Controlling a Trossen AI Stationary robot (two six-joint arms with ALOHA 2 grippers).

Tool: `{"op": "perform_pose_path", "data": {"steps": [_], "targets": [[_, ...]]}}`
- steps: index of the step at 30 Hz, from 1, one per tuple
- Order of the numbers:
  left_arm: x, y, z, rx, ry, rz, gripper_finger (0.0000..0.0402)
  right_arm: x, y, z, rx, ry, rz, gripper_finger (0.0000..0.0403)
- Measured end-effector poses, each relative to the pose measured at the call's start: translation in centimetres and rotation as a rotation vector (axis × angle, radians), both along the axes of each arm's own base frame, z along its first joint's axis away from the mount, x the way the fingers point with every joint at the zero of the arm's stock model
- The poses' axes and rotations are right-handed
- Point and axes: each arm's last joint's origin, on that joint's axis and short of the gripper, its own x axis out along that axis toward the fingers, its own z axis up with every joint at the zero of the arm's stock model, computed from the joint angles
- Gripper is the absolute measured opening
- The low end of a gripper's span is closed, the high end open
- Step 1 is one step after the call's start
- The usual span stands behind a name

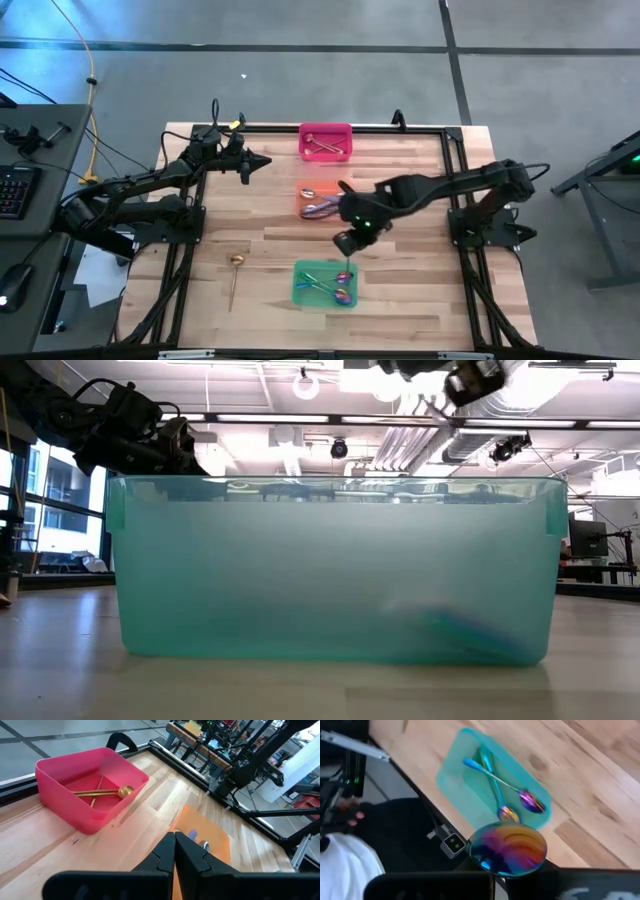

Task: Sort silverware by color (type)
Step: Put the blue spoon into the green bin

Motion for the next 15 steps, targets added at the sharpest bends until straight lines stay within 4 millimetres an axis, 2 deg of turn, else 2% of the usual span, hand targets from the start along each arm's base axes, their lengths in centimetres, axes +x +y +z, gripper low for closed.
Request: {"op": "perform_pose_path", "data": {"steps": [3,10,15], "targets": [[0.0,0.0,0.0,0.000,0.000,0.000,0.0000,1.8,-0.4,-0.7,0.004,-0.007,0.085,0.0000],[0.0,0.0,0.0,0.008,0.002,-0.003,0.0000,6.4,0.1,-4.4,0.012,0.023,0.338,0.0000],[0.0,0.0,0.0,0.018,0.004,-0.005,0.0000,8.6,0.6,-7.4,-0.002,0.047,0.479,0.0000]]}}
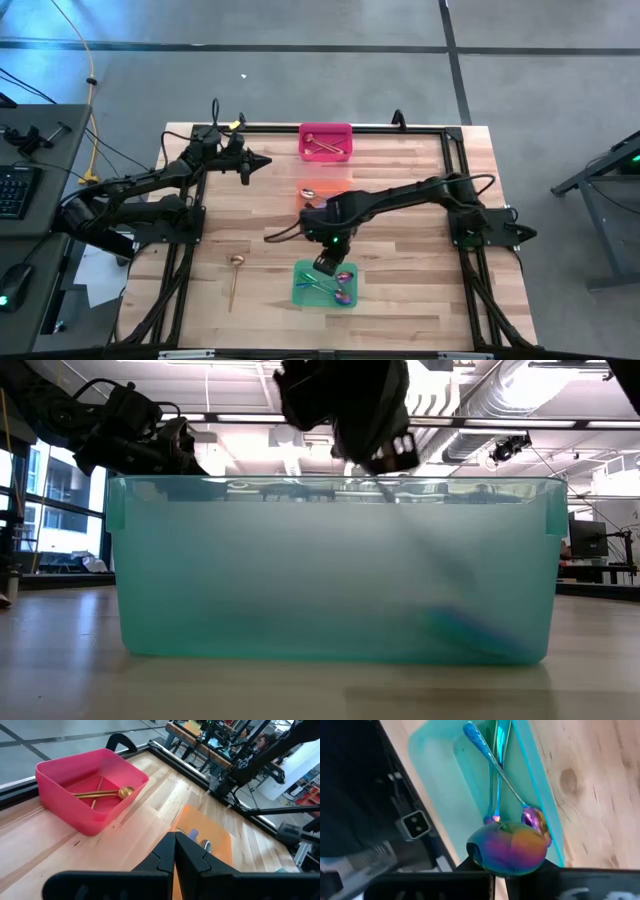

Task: Sort silverware by color (type)
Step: Put the blue spoon into the green bin, then put the gold spoon into the red bin

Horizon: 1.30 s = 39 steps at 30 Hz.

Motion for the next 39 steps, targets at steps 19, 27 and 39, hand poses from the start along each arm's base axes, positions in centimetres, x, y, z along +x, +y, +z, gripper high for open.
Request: {"op": "perform_pose_path", "data": {"steps": [19,27,39], "targets": [[-0.1,-0.1,-0.3,-0.006,0.030,-0.008,0.0000,1.6,0.4,-2.4,0.023,-0.069,0.160,0.0042],[-0.1,-0.1,-0.3,-0.006,0.030,-0.008,0.0000,1.4,0.3,-1.9,0.001,-0.106,0.213,0.0074],[-0.1,-0.1,-0.3,-0.009,0.028,-0.019,0.0000,-0.9,-6.5,3.6,-0.337,-0.368,0.235,0.0004]]}}
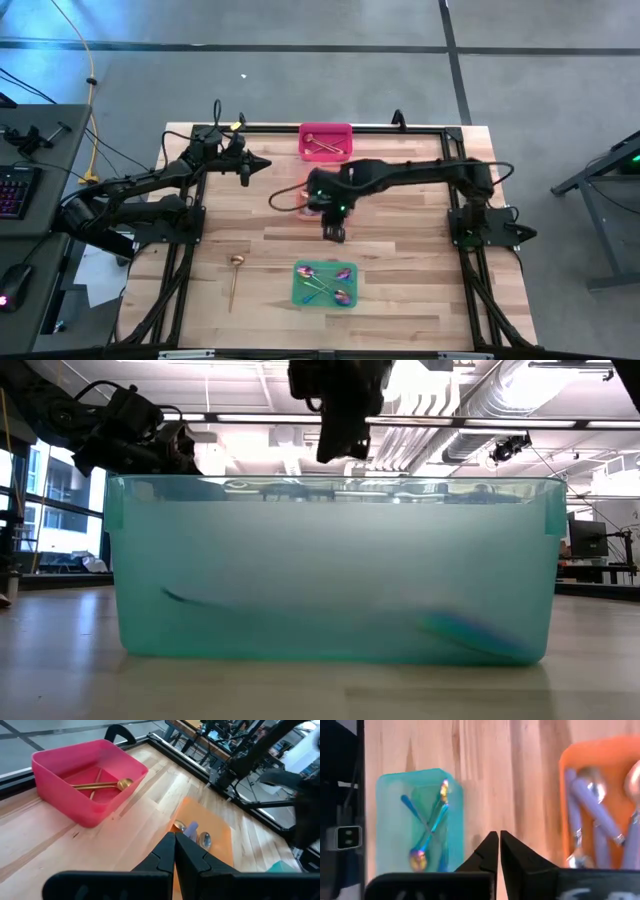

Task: Sort silverware by color (type)
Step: Put the gold spoon into the red bin

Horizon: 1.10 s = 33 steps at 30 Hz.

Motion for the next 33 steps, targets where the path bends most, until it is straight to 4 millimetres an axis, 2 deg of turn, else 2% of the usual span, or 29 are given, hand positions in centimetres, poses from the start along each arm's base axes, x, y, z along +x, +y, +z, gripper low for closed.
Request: {"op": "perform_pose_path", "data": {"steps": [4,9,13,17,20,25,29,33], "targets": [[0.0,0.0,0.0,0.005,0.001,-0.012,0.0000,-1.5,-3.1,-1.9,-0.007,-0.081,-0.034,0.0001],[0.0,-0.1,-0.2,-0.028,0.018,-0.010,0.0000,-4.9,-6.2,-4.1,-0.002,-0.230,-0.174,0.0000],[0.4,-0.5,0.0,-0.071,0.115,-0.015,0.0000,-8.5,-8.0,-4.2,0.006,-0.360,-0.301,0.0000],[0.9,-1.7,-0.1,-0.090,0.324,-0.024,0.0000,-12.5,-9.4,-4.1,-0.017,-0.432,-0.382,0.0000],[1.2,-3.0,-0.1,-0.149,0.458,-0.024,0.0000,-15.4,-10.2,-4.1,-0.052,-0.458,-0.407,0.0000],[1.7,-5.9,-0.1,-0.356,0.628,0.009,0.0000,-19.1,-11.4,-4.5,-0.058,-0.512,-0.406,0.0000],[2.3,-8.6,0.5,-0.495,0.716,0.080,0.0000,-21.0,-12.0,-4.9,-0.083,-0.542,-0.377,0.0000],[2.7,-11.6,1.7,-0.593,0.778,0.150,0.0000,-21.9,-12.9,-5.1,-0.101,-0.562,-0.346,0.0000]]}}
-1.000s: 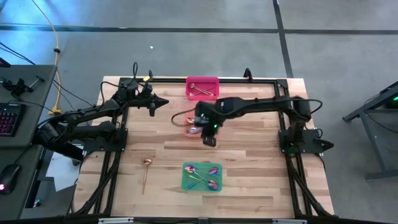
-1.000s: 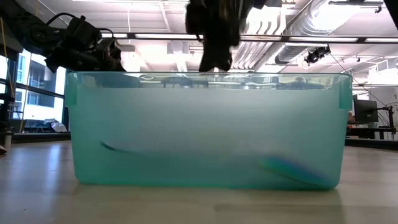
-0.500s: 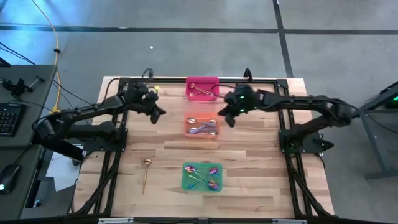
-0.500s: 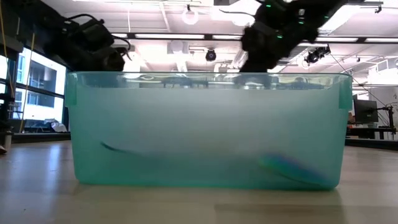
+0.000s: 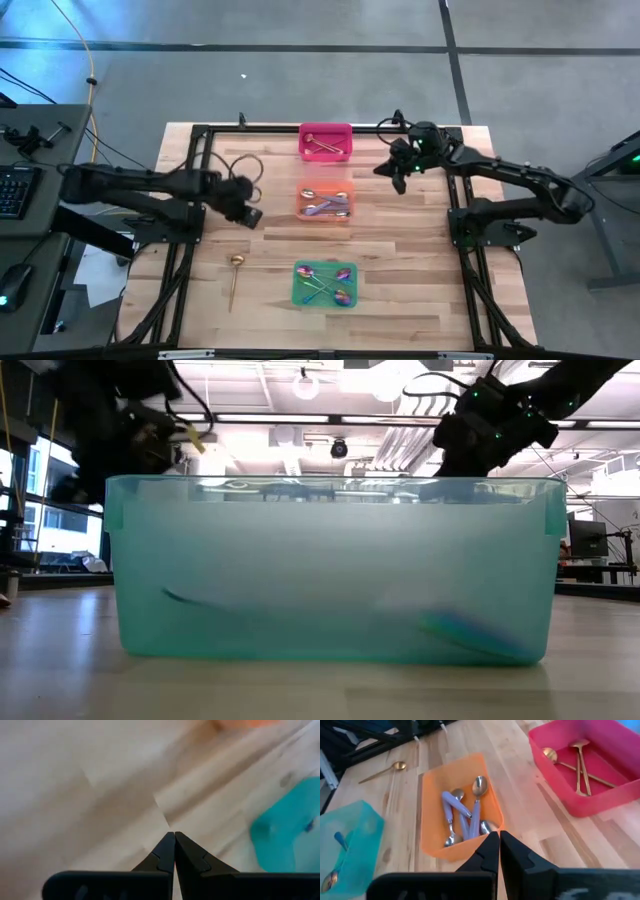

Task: Sort silverware by color (type)
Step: Put the gold spoon into the red bin

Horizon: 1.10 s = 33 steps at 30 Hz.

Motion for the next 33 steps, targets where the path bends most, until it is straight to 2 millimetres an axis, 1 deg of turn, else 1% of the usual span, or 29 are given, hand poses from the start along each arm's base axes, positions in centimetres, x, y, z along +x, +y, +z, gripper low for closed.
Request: {"op": "perform_pose_path", "data": {"steps": [3,6,12,16,21,24,29,33], "targets": [[0.1,-2.4,0.9,-0.041,0.033,0.053,0.0002,-0.4,-0.5,0.0,-0.019,-0.012,0.021,0.0000],[-0.2,-4.9,1.1,-0.114,0.057,0.092,0.0009,-0.8,-1.0,0.0,-0.025,-0.032,0.047,0.0000],[-1.4,-9.1,0.8,-0.255,0.171,0.185,0.0038,-1.3,-1.5,0.1,-0.014,-0.053,0.058,0.0000],[-1.7,-11.2,-0.1,-0.271,0.239,0.218,0.0063,-1.4,-1.6,0.1,-0.031,-0.055,0.067,0.0000],[-0.9,-13.0,-2.0,-0.241,0.297,0.240,0.0089,-1.4,-1.6,0.1,-0.051,-0.054,0.078,0.0000],[-0.4,-13.6,-3.2,-0.202,0.333,0.271,0.0096,-1.4,-1.6,0.1,-0.051,-0.054,0.078,0.0000],[0.2,-13.9,-4.9,-0.125,0.343,0.349,0.0094,-1.4,-1.6,0.1,-0.050,-0.055,0.078,0.0000],[0.9,-14.4,-6.0,-0.145,0.321,0.346,0.0086,-1.4,-1.6,0.1,-0.051,-0.055,0.078,0.0000]]}}
